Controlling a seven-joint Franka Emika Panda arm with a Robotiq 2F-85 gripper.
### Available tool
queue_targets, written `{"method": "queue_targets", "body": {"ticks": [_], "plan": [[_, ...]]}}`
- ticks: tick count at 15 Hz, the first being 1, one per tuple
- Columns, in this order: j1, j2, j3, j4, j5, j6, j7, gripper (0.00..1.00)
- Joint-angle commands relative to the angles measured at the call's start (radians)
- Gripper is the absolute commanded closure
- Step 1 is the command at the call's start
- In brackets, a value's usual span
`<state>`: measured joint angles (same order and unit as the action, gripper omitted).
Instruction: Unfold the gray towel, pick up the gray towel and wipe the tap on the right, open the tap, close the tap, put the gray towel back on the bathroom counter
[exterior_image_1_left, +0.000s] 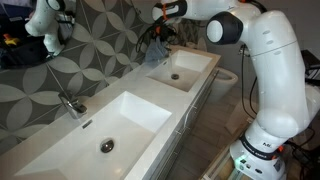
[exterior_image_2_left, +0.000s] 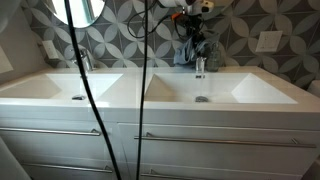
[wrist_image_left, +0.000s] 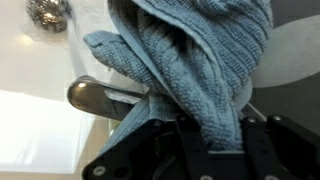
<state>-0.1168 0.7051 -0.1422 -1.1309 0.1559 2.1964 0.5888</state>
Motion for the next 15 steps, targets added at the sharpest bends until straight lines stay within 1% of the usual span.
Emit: {"method": "queue_targets", "body": {"ticks": [1,3,7,9,13,15], "plan": [[0.010,0.014,-0.039,0.015,-0.055,-0.174,0.038,0.95],[0.011,0.024,-0.053,0.035,-0.082,-0.259,0.052,0.95],[0.003,0.024,-0.052,0.046,-0.105,-0.371,0.048,0.95],[0.000,0.001,-0.046,0.033,-0.105,-0.409,0.027,0.95],[0.013,-0.087,-0.029,-0.029,-0.091,-0.416,-0.045,0.95],[0.020,-0.151,-0.012,-0.076,-0.085,-0.416,-0.109,0.95]]}}
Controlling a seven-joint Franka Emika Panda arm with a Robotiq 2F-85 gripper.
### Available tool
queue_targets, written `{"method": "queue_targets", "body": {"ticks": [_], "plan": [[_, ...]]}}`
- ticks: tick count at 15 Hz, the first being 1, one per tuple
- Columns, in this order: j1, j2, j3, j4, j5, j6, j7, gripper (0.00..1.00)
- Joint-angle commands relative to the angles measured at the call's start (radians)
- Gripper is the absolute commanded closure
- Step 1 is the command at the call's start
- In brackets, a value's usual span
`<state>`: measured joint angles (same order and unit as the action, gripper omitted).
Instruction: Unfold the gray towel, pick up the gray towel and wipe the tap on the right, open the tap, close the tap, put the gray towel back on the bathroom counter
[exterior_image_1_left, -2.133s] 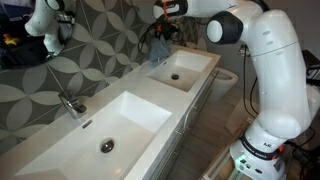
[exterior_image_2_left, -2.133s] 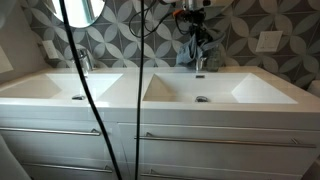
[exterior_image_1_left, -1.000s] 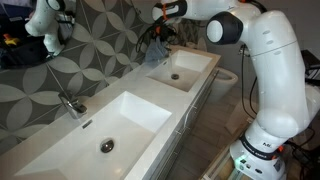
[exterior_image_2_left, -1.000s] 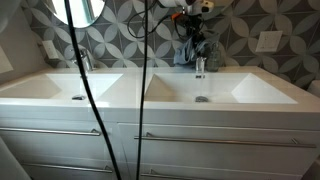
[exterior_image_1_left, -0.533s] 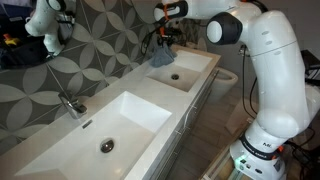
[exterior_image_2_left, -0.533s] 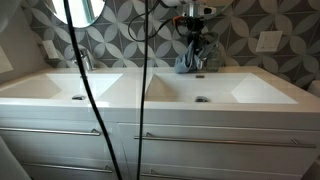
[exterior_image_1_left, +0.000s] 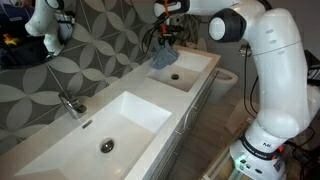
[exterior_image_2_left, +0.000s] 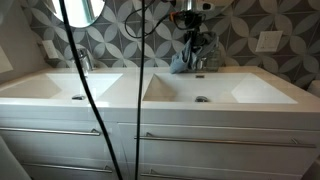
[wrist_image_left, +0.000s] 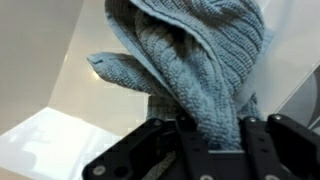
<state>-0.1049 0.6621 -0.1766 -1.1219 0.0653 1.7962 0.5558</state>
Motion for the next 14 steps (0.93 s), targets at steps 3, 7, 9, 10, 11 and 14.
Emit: {"method": "queue_targets", "body": {"ticks": [3,7,9,10,11,14], "plan": [[0.010,-0.198,0.060,-0.147,0.034,-0.014,-0.186,0.95],[-0.001,-0.293,0.116,-0.216,0.105,-0.055,-0.317,0.95],[-0.006,-0.329,0.142,-0.252,0.181,-0.048,-0.372,0.95],[-0.007,-0.342,0.153,-0.269,0.216,-0.043,-0.405,0.95],[-0.008,-0.353,0.164,-0.278,0.252,-0.067,-0.430,0.95],[-0.005,-0.348,0.187,-0.285,0.347,-0.132,-0.506,0.95]]}}
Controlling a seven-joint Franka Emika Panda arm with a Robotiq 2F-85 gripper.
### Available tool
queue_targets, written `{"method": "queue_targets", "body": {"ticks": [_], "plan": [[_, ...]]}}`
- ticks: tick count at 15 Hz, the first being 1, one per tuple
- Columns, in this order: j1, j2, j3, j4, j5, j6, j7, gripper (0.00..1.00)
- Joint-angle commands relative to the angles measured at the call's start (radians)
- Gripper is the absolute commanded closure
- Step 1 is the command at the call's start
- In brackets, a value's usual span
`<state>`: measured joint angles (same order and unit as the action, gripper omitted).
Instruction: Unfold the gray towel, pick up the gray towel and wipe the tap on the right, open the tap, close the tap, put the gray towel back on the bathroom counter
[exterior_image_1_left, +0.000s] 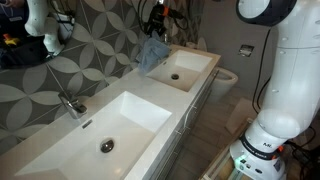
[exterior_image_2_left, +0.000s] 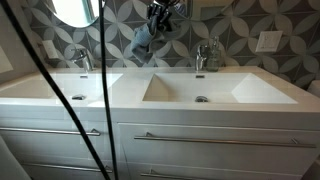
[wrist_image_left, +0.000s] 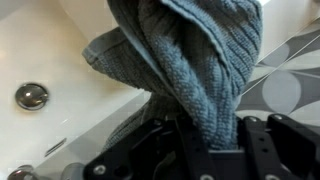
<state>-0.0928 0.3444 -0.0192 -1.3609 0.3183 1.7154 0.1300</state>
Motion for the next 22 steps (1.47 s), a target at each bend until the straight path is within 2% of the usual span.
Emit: {"method": "queue_targets", "body": {"ticks": [1,5,10,16,18,20,22], "plan": [[-0.010,-0.016,0.036,-0.049,0.112,-0.050,-0.098,0.95],[-0.001,0.037,0.061,-0.061,0.178,-0.029,-0.162,0.95],[0.007,0.144,0.088,-0.063,0.258,0.088,-0.153,0.95],[0.025,0.239,0.108,-0.081,0.255,0.225,-0.140,0.95],[0.030,0.240,0.109,-0.089,0.241,0.277,-0.161,0.55],[0.033,0.192,0.107,-0.116,0.205,0.301,-0.191,0.42],[0.053,0.124,0.074,-0.148,0.087,0.280,-0.185,0.30]]}}
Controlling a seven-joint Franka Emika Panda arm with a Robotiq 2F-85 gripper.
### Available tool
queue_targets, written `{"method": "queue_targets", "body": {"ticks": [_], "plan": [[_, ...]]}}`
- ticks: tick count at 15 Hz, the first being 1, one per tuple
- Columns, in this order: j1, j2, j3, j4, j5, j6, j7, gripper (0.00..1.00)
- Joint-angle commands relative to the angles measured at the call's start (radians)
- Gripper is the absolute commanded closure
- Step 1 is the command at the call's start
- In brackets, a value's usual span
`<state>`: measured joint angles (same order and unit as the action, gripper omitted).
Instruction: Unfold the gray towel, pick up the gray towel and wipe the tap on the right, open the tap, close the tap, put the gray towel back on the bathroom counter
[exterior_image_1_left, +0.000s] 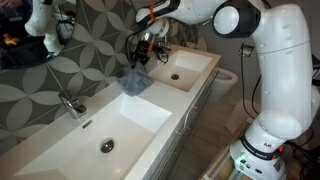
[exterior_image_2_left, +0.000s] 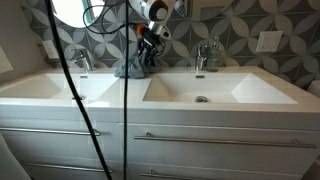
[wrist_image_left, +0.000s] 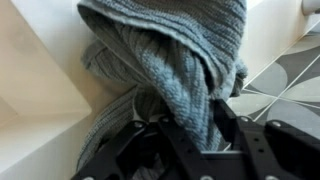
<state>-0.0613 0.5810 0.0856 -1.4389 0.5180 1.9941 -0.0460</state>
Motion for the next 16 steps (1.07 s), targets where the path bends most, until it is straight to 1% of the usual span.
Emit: {"method": "queue_targets", "body": {"ticks": [1,3,4,5,7,9,11,12,13,16], "plan": [[0.025,-0.148,-0.040,-0.086,-0.160,0.001,-0.003,0.22],[0.032,-0.224,-0.052,-0.112,-0.265,-0.035,-0.010,0.08],[0.036,-0.260,-0.056,-0.125,-0.311,-0.047,-0.021,0.02],[0.037,-0.302,-0.055,-0.138,-0.353,-0.091,-0.037,0.00],[0.051,-0.386,-0.051,-0.179,-0.438,-0.169,-0.049,0.00],[0.069,-0.465,-0.041,-0.233,-0.517,-0.218,-0.069,0.00],[0.090,-0.561,-0.027,-0.325,-0.575,-0.229,-0.102,0.00],[0.100,-0.606,-0.020,-0.381,-0.592,-0.202,-0.135,0.00],[0.090,-0.491,-0.032,-0.234,-0.544,-0.241,-0.087,0.00],[0.108,-0.576,-0.022,-0.328,-0.569,-0.238,-0.108,0.00]]}}
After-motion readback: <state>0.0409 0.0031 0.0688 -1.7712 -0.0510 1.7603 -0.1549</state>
